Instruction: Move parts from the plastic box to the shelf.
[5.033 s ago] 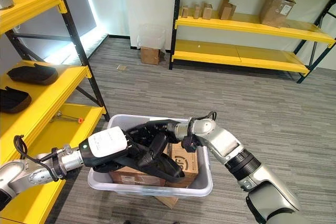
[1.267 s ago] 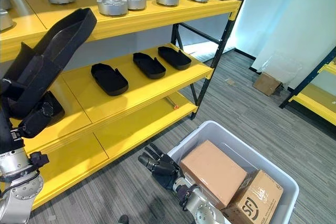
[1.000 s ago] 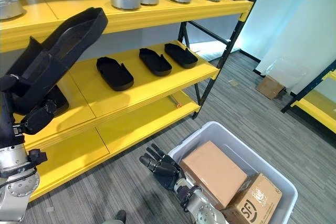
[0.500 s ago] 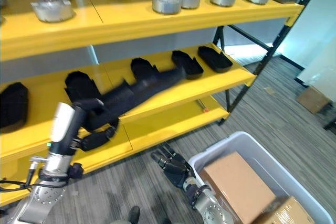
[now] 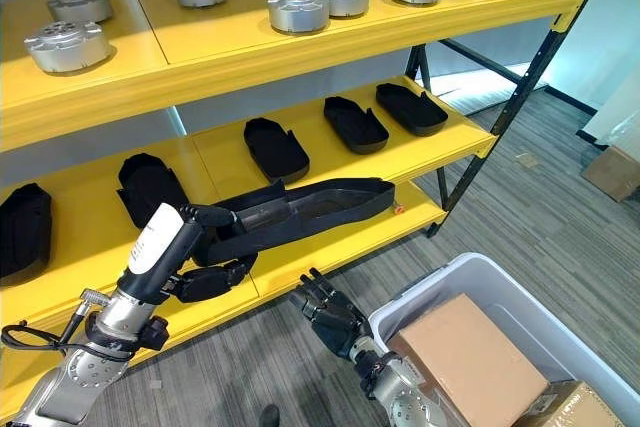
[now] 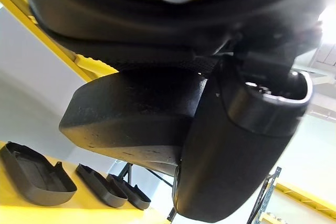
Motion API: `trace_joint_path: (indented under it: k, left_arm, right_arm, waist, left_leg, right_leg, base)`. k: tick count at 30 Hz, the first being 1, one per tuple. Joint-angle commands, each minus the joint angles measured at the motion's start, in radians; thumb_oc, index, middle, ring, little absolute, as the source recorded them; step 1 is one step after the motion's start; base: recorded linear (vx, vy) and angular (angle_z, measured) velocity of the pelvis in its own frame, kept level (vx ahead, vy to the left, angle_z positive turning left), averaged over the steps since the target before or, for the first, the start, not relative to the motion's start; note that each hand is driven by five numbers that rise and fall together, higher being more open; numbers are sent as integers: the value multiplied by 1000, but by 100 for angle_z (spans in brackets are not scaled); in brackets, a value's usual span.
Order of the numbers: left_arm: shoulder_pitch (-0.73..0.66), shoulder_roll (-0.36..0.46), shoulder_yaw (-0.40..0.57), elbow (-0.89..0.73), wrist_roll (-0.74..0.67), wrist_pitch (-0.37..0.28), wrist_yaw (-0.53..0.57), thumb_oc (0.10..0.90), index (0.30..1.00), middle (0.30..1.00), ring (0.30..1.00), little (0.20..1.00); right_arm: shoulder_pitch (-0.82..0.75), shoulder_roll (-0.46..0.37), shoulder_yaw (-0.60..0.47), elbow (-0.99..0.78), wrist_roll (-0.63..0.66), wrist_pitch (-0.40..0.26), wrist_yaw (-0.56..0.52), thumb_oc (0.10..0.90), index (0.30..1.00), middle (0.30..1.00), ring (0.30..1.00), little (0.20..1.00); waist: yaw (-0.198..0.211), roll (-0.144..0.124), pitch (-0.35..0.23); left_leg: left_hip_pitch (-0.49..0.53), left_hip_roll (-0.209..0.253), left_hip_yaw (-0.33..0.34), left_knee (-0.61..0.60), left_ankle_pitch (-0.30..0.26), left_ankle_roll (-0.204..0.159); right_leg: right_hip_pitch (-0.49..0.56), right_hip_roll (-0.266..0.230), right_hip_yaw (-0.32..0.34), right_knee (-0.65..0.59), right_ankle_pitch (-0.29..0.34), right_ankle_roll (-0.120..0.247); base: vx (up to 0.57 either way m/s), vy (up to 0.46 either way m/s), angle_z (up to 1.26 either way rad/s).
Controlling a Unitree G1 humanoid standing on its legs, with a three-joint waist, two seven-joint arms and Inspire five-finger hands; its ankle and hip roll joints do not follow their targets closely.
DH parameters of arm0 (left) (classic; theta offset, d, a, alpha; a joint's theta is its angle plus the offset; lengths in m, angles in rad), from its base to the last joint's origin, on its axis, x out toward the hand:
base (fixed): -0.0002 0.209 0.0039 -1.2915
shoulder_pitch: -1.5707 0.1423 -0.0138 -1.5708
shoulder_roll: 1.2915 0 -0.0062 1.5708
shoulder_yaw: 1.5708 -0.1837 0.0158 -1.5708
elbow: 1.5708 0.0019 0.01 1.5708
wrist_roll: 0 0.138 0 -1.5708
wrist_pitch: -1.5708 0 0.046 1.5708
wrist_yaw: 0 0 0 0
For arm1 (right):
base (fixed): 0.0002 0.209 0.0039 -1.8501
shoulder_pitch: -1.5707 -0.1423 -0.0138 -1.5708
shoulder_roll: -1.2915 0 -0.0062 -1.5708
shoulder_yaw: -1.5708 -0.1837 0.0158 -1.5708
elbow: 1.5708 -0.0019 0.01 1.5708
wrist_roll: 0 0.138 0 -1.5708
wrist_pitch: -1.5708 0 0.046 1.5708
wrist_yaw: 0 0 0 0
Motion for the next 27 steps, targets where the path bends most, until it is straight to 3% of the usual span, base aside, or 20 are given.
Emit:
trace_joint_path:
  k: [1, 3, 5, 6, 7, 11, 12, 16, 17, 18, 19, 21, 27]
  left_arm:
    - [-91, 28, 36, -101, -40, -44, 162, 400, 300, 300, 300, 300]
    - [-95, 29, 33, -97, -28, -40, 179, 400, 300, 300, 300, 300]
    - [-141, 17, 8, -77, -22, -38, 190, 400, 300, 300, 300, 300]
    - [-166, 8, -9, -65, -7, -26, 205, 400, 300, 300, 300, 300]
    - [-177, 4, -20, -58, 4, -20, 218, 400, 300, 300, 300, 300]
    - [-174, 2, -19, -48, 18, -8, 258, 400, 300, 300, 300, 300]
    - [-155, 3, 1, -56, 11, -2, 257, 400, 300, 300, 300, 300]
    - [-105, -6, 31, -69, 21, -3, 286, 400, 300, 300, 300, 300]
    - [-98, -6, 36, -71, 24, 0, 298, 400, 300, 300, 300, 300]
    - [-101, 1, 32, -55, 28, 8, 334, 400, 300, 300, 300, 300]
    - [-111, 1, 28, -47, 31, 12, 339, 400, 300, 300, 300, 300]
    - [-117, 4, 17, -39, 43, 19, 346, 400, 300, 300, 300, 300]
    - [-96, 14, 21, -39, 78, 22, 379, 400, 300, 300, 300, 300]
  right_arm:
    - [-45, 17, 20, -100, 79, -62, 74, 900, 1000, 1000, 1000, 1000]
    - [-42, 16, 18, -101, 79, -68, 74, 900, 1000, 1000, 1000, 1000]
    - [-20, 5, -4, -119, 83, -105, 57, 900, 1000, 1000, 1000, 1000]
    - [-15, 1, -15, -128, 84, -108, 54, 900, 1000, 1000, 1000, 1000]
    - [-13, -2, -21, -128, 82, -109, 56, 900, 1000, 1000, 1000, 1000]
    - [-25, -13, -49, -94, 64, -84, 86, 900, 1000, 1000, 1000, 1000]
    - [-26, -20, -64, -85, 51, -62, 97, 900, 1000, 1000, 1000, 1000]
    - [-27, -40, -70, -91, 79, -42, 114, 900, 1000, 1000, 1000, 1000]
    - [-31, -47, -75, -92, 82, -42, 125, 900, 1000, 1000, 1000, 1000]
    - [-22, -60, -77, -117, 82, -37, 117, 900, 1000, 1000, 1000, 1000]
    - [-9, -61, -83, -129, 87, -39, 101, 900, 1000, 1000, 1000, 1000]
    - [5, -56, -92, -125, 79, -47, 87, 900, 1000, 1000, 1000, 1000]
    - [13, -59, -117, -104, 68, -54, 104, 900, 1000, 1000, 1000, 1000]
  waist:
    - [-23, -5, -45]
    - [-27, -6, -37]
    - [-73, -17, -12]
    - [-93, -22, -5]
    - [-102, -23, -2]
    - [-113, -12, 1]
    - [-114, -1, -7]
    - [-107, 15, -9]
    - [-111, 22, -6]
    - [-130, 35, -3]
    - [-139, 41, 0]
    - [-143, 43, 4]
    - [-126, 40, -6]
  left_leg:
    - [18, -69, 51, 30, -77, 66]
    - [8, -66, 70, 60, -83, 62]
    - [-38, 10, 291, 183, -103, 18]
    - [-52, 49, 356, 219, -106, 3]
    - [-63, 72, 372, 246, -100, -5]
    - [-55, 145, 343, 245, -58, -27]
    - [-22, 199, 312, 184, -3, -53]
    - [-13, 314, 212, 105, 163, -105]
    - [-10, 335, 226, 95, 167, -108]
    - [17, 365, 303, 66, 153, -120]
    - [19, 372, 342, 64, 149, -127]
    - [17, 369, 359, 70, 149, -133]
    - [50, 309, 339, 25, 109, -129]
  right_leg:
    - [-90, 30, 4, 91, 36, 30]
    - [-93, 26, -5, 100, 33, 28]
    - [-95, -17, -94, 122, 33, 32]
    - [-98, -34, -124, 133, 30, 32]
    - [-101, -41, -137, 143, 25, 29]
    - [-106, -56, -145, 177, -3, 13]
    - [-107, -61, -145, 188, -23, 10]
    - [-129, -80, -139, 242, -62, 5]
    - [-141, -88, -151, 275, -81, 3]
    - [-171, -112, -188, 341, -109, 6]
    - [-181, -127, -211, 370, -119, 6]
    - [-178, -141, -227, 373, -115, 10]
    - [-129, -169, -230, 279, -57, 44]
  base:
    - [-16, -22, 5]
    - [-36, -7, 13]
    - [-114, 50, 39]
    - [-117, 85, 112]
    - [-79, 96, 136]
    - [15, 159, 86]
    - [90, 339, 2]
    - [36, 347, 9]
    - [10, 484, -16]
    - [-23, 523, -3]
    - [-41, 422, 11]
    - [-30, 255, 13]
    - [15, 199, 38]
